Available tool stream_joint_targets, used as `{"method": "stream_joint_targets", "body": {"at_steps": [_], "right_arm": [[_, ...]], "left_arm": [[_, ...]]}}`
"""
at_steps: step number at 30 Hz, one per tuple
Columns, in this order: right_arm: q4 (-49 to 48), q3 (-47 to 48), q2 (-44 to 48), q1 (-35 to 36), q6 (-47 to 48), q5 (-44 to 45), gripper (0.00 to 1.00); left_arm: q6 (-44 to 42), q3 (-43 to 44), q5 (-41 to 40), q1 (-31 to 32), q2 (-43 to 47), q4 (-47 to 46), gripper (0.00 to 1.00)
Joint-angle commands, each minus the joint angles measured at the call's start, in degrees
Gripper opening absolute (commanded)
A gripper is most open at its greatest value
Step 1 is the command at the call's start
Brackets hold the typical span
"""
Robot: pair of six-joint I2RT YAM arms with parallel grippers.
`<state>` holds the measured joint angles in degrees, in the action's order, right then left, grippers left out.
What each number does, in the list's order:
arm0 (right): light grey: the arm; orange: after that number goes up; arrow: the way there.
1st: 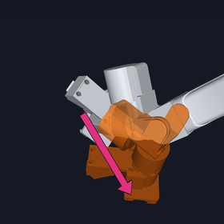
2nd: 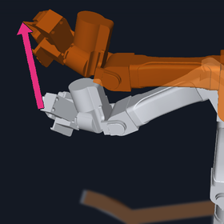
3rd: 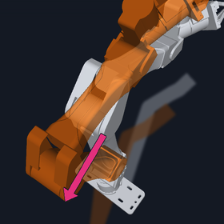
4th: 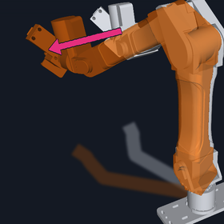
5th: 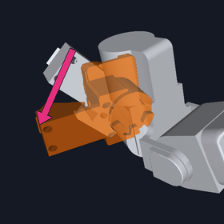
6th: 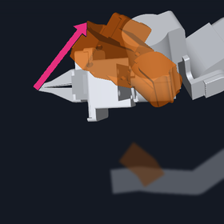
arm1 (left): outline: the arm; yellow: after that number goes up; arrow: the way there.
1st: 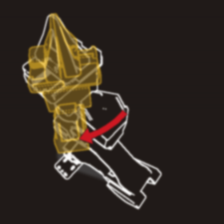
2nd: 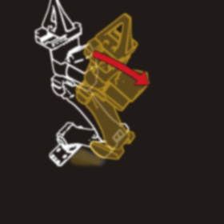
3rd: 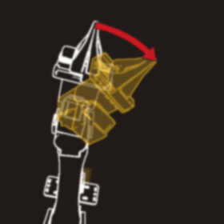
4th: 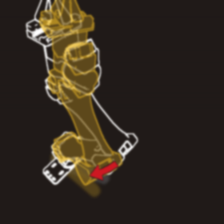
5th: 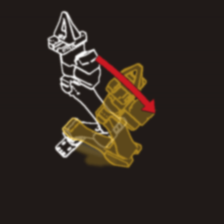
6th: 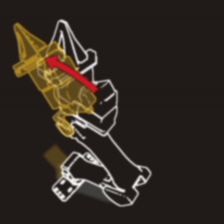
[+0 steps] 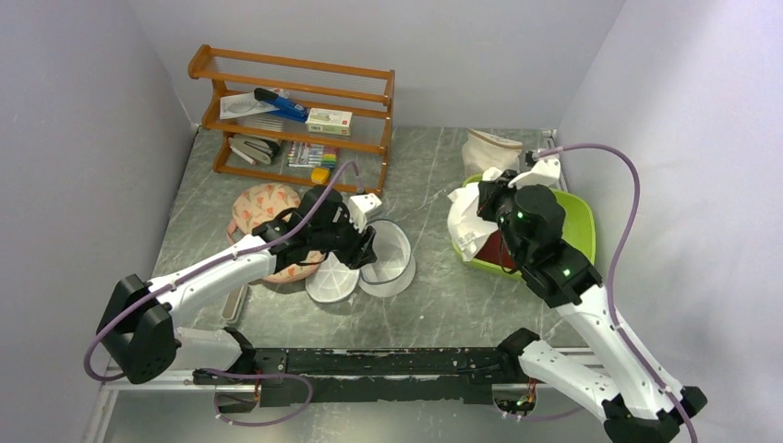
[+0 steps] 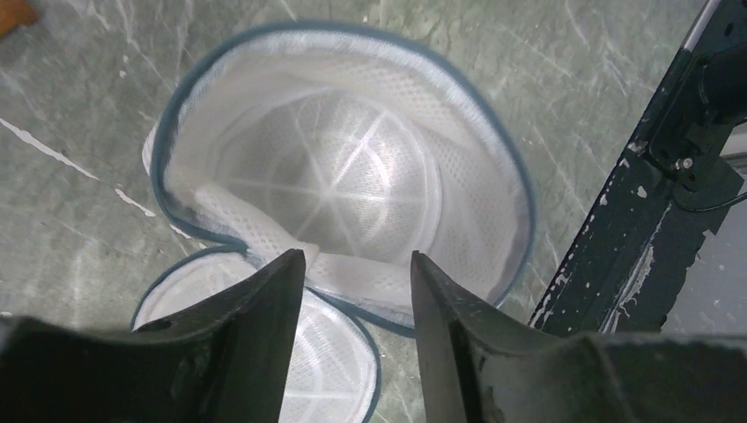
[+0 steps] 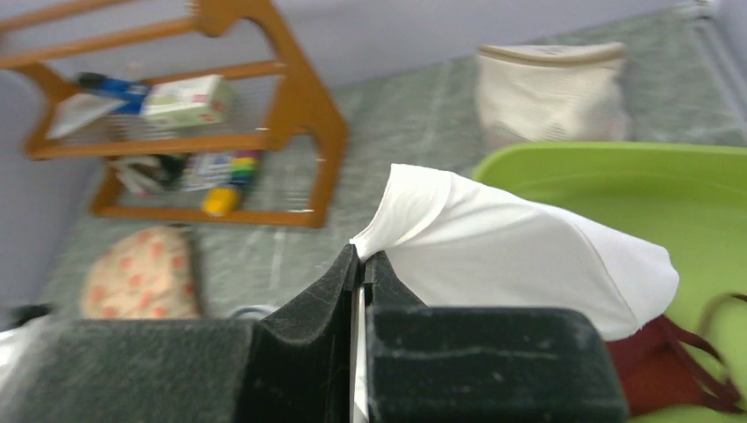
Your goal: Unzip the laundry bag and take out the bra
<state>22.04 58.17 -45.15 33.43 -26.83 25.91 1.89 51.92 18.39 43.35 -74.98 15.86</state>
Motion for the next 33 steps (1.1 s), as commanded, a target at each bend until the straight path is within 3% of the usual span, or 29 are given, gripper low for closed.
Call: {"method": "stream_joint_targets", "body": {"at_steps": [1,6,9,16,23,24,26,27,30,33], "right_arm": [[5.20,2.86,-3.02,-0.30,3.06,14.67,0.00],[6.26,5.05,-7.61,-1.36,2.84,21.20,0.00],[5.55,5.40,-10.49,-4.24,3.16,20.87,0.00],[5.66,3.78,-16.40,-18.41,-1.77,9.67,0.00],[11.60,2.84,-23.11,-29.94,-13.24,10.65,0.00],[12.40,2.63,-23.89,-31.20,-14.60,10.56,0.04],[13.65,2.50,-25.10,-32.93,-16.42,10.50,0.20],[14.92,2.86,-25.38,-33.29,-16.86,10.54,0.37],[13.41,3.01,-23.73,-33.34,-14.52,8.31,0.56],[9.07,1.18,-18.84,-33.34,-11.33,3.24,0.66]], "left_arm": [[-0.65,-0.01,-0.70,0.42,3.92,-2.02,0.62],[-0.82,-1.43,-1.92,0.42,7.46,-3.44,0.71],[-0.84,-2.19,-3.52,0.42,9.31,-4.15,0.73],[-0.52,-3.14,-8.10,0.40,12.50,-4.68,0.75],[-0.11,-3.95,-13.77,0.42,15.45,-4.98,0.77],[-0.02,-4.01,-14.51,0.39,15.79,-4.99,0.77],[-0.04,-4.04,-15.74,0.42,16.45,-4.89,0.78],[0.03,-4.15,-16.48,0.42,16.82,-4.86,0.78],[0.13,-4.34,-18.21,0.40,17.84,-4.94,0.78],[0.22,-4.29,-19.47,0.42,18.53,-4.90,0.79]]}}
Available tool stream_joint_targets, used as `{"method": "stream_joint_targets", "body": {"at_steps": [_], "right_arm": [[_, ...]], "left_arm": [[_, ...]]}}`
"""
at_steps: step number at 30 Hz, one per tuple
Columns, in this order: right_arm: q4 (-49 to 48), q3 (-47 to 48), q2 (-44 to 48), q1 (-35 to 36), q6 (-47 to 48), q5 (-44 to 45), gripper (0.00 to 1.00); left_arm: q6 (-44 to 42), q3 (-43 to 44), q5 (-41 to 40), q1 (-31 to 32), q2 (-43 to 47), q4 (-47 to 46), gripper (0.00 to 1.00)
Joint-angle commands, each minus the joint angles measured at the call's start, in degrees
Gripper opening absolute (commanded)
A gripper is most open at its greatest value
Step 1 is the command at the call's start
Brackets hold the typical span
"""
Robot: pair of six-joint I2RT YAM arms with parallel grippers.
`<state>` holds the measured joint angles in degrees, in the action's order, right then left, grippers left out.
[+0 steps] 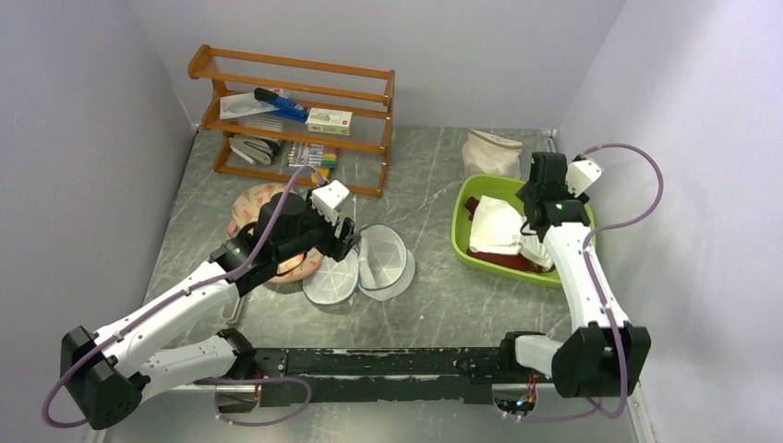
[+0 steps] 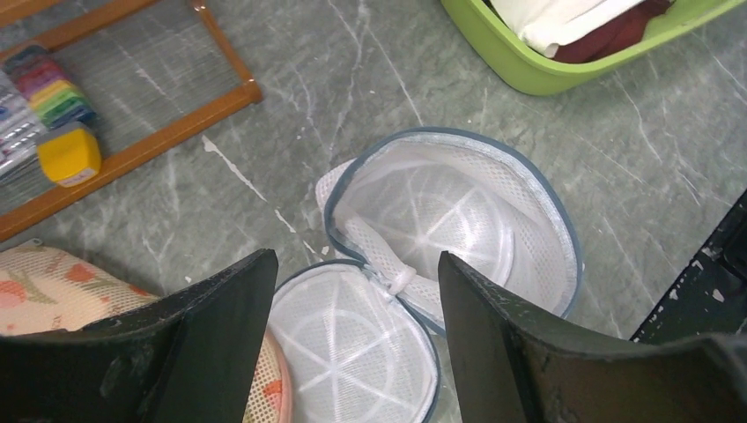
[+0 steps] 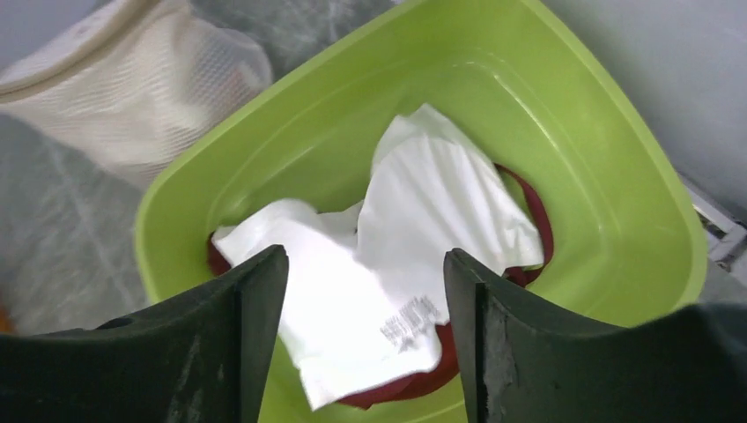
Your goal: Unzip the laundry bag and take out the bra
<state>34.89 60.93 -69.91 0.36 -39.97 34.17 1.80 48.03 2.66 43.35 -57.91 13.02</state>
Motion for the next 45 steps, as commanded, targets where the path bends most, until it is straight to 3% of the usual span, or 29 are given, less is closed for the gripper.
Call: {"method": "stream_joint_targets", "body": {"at_steps": [1,9,13,23,28,35,45], "right_arm": [[-5.37,-2.34,7.49,-0.20,3.09,-7.95,0.69],[-12.80,-6.01,9.89,0.26,10.47,-40.23,0.79],[-14.15,-7.23,7.21,4.85,11.42,-49.41,0.79],[-16.95,-6.05,2.72,35.61,13.62,-39.71,0.81],[-14.42,-1.75,-2.90,46.99,15.94,-38.39,0.81],[-14.29,-2.58,-10.06,51.00,15.49,-41.16,0.80],[-5.13,0.83,-21.16,49.83,11.43,-21.29,0.86]], "left_arm": [[0.37,-0.50,-4.32,0.39,1.59,-2.11,0.79],[0.57,-0.56,-7.40,0.42,2.22,-1.72,0.79],[0.79,-0.74,-8.97,0.42,2.96,-1.77,0.79],[1.93,-2.16,-21.87,0.39,8.96,-1.88,0.80],[2.33,-3.35,-29.57,0.42,13.61,-2.20,0.82],[2.30,-4.40,-31.83,0.42,16.47,-2.93,0.84],[2.33,-4.17,-31.33,0.42,15.20,-2.65,0.84]]}}
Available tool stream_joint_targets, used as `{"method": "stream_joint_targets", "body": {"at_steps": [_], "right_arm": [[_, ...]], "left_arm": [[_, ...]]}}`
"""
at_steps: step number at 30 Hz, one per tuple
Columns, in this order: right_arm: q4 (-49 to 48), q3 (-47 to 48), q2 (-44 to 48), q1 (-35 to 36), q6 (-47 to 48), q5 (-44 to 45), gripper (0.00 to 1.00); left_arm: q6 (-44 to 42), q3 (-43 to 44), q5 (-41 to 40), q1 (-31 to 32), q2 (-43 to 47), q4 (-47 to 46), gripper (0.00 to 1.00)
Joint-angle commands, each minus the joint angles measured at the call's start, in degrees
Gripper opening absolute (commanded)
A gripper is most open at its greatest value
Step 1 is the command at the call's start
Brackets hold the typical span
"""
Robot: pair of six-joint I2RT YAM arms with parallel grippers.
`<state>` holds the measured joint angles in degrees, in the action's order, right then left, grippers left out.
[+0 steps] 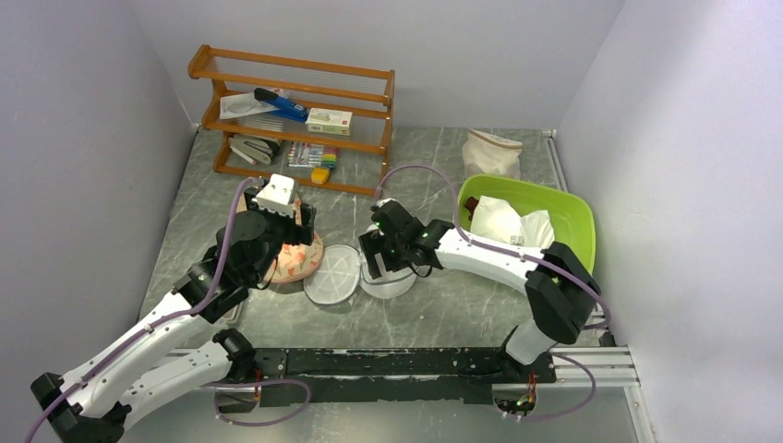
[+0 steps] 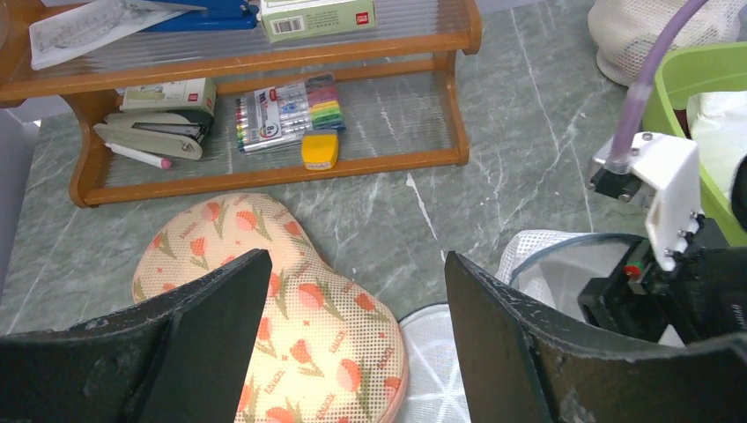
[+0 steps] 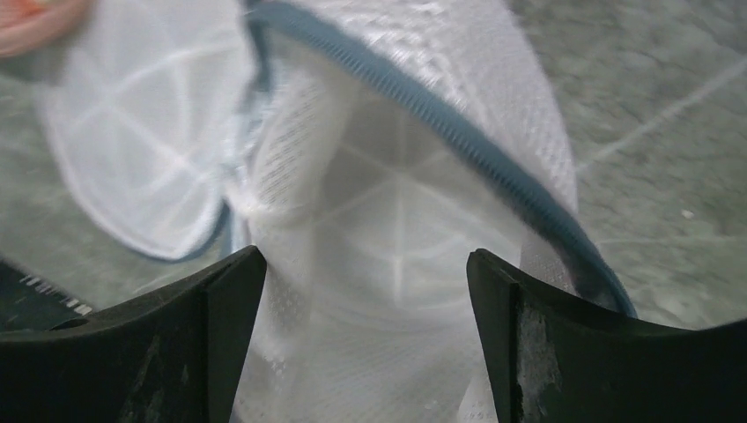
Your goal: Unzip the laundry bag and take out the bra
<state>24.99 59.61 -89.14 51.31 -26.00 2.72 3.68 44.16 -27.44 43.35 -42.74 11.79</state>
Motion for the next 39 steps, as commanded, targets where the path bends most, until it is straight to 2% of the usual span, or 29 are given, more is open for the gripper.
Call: {"method": "stream_joint_targets", "body": {"at_steps": [1,6,9,11,18,23,28,32,39], "right_arm": [[5.76,2.23,-2.35,-1.50,-3.34,11.93,0.86],[12.75,2.30,-3.19,-2.92,-7.21,25.81,0.86],[14.40,1.42,-1.78,-3.57,-7.56,29.43,0.87],[13.46,1.13,-0.16,-3.69,-6.32,28.40,0.87],[7.33,2.01,6.56,-1.08,0.62,16.09,0.88],[10.62,7.89,7.32,3.34,0.87,16.47,0.90],[10.87,11.04,3.36,10.78,3.14,20.03,0.89],[11.03,14.60,-4.09,14.82,3.59,19.39,0.81],[0.08,15.89,-13.47,16.55,3.21,8.96,0.61]], "left_arm": [[0.45,-0.23,-1.26,0.42,-0.04,-1.42,0.84],[0.46,-0.31,-1.39,0.41,0.07,-1.45,0.84],[0.46,-0.29,-0.98,0.35,-0.13,-1.51,0.84],[0.45,-0.23,-0.81,0.39,-0.36,-1.50,0.84],[0.45,-0.04,-0.80,0.41,-0.72,-1.33,0.84],[0.62,-0.48,-2.81,0.41,0.95,-1.57,0.84],[1.40,-1.00,-7.88,0.41,3.84,-1.68,0.85],[1.76,-1.74,-12.23,0.42,6.69,-1.85,0.85],[1.55,-2.86,-15.00,0.38,9.82,-2.48,0.84]]}}
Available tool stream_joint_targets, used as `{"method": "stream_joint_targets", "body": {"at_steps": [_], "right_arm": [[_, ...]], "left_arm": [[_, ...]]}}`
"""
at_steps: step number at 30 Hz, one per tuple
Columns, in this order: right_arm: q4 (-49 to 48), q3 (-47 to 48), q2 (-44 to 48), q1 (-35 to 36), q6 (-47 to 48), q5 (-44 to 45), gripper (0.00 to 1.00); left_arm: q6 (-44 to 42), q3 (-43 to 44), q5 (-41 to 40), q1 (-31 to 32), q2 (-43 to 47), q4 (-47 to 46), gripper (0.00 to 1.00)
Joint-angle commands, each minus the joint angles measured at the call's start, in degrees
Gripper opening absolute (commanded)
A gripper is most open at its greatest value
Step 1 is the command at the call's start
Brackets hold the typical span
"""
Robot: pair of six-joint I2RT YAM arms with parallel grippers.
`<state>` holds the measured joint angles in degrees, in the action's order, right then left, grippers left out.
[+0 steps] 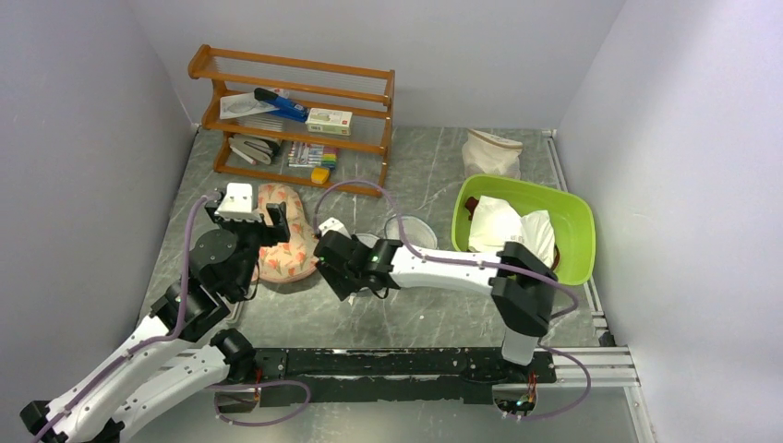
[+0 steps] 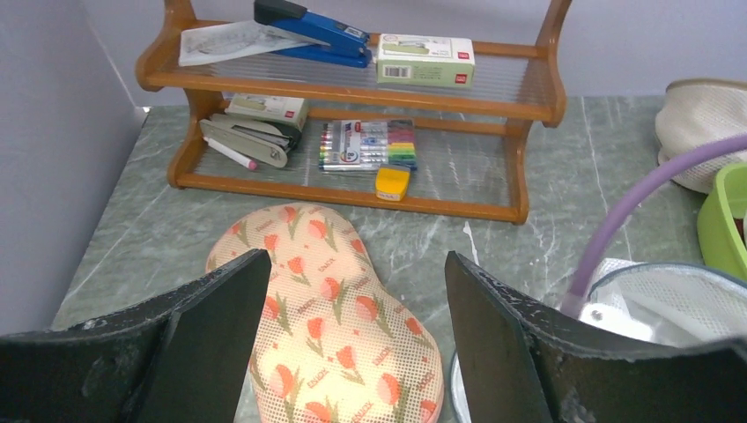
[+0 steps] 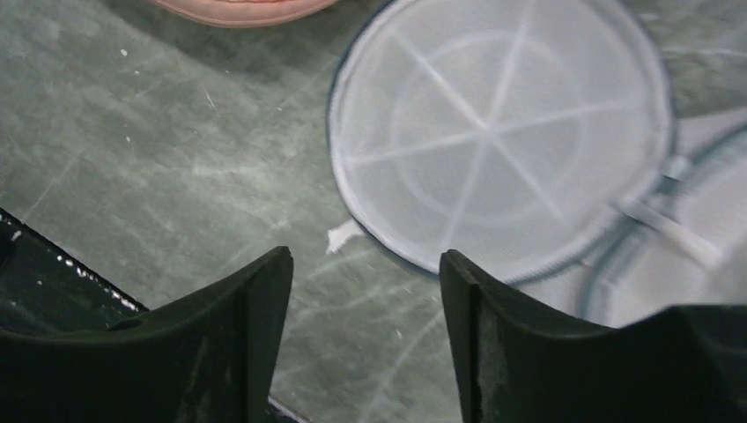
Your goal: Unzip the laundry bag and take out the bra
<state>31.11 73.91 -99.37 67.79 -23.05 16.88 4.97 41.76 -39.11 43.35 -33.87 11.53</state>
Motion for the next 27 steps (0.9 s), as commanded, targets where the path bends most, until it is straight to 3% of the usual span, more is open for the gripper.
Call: {"method": "stream_joint_targets", "body": {"at_steps": [1,9,27], "right_arm": [[-6.18,2.48,-4.65,0.14,-0.10,-5.53,0.57],[-6.27,6.85,-12.77,0.08,-0.72,-5.43,0.46],[-8.49,8.54,-20.41,-0.29,-2.11,-0.60,0.42]], "left_arm": [[0.30,-0.45,-3.45,0.41,0.87,-2.20,0.84],[0.39,-0.18,-3.22,0.42,0.39,-1.93,0.86],[0.57,0.02,-2.29,0.41,-1.04,-1.68,0.89]]}}
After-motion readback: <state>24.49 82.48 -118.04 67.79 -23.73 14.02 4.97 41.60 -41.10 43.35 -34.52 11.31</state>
